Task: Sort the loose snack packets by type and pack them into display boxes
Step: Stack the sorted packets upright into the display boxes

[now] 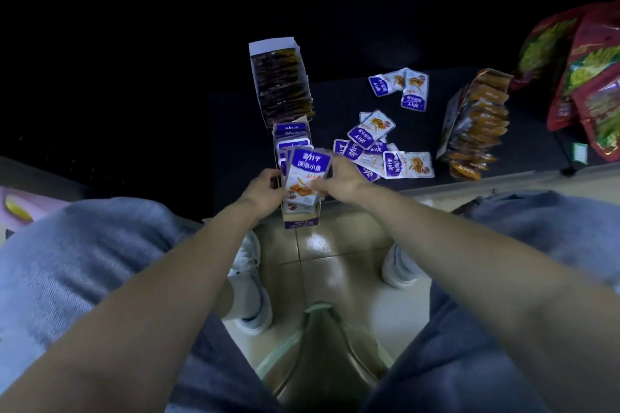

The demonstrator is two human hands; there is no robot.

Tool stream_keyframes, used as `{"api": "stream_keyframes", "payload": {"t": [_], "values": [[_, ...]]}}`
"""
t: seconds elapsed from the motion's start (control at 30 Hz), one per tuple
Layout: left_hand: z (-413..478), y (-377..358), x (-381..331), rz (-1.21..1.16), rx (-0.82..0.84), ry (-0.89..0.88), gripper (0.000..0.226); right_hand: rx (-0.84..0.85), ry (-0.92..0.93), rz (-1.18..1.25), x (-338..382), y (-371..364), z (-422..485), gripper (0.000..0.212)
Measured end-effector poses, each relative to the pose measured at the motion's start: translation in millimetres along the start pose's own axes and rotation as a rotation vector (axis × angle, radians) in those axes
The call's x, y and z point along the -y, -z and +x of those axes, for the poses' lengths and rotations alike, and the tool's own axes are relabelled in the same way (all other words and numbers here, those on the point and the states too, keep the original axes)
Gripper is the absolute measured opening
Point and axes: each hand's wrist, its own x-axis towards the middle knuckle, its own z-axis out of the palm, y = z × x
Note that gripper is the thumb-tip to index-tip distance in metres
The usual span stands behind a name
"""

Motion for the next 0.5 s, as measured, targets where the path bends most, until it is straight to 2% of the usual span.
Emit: {"api": "stream_keyframes", "payload": {"t": [0.1, 0.17, 0.27, 0.37, 0.5], "values": [[5.3, -6.8, 6.5, 0.031, -0.003, -0.026, 0.053, -0.092, 0.075, -0.148, -7.9, -18.7, 5.7, 0.054], [6.8, -9.1, 8.3, 0.038, -0.018, -0.033, 0.047, -0.151, 0.084, -0.129, -7.0, -25.3, 9.9, 0.049], [7.9, -9.8, 9.8, 0.068, -0.055, -0.057, 0.045, -0.149, 0.082, -0.093, -7.1, -28.0, 16.1, 0.046], [7.7, -9.5, 13.2, 0.098, -0.053, -0.116, 0.056, -0.170, 0.078, -0.140, -12.4, -26.5, 21.0, 0.051], [7.6, -10.7, 11.9, 0.075, 0.018, -0.089, 0.070, -0.182, 0.060, -0.202, -20.9, -23.3, 26.6, 0.053]]}}
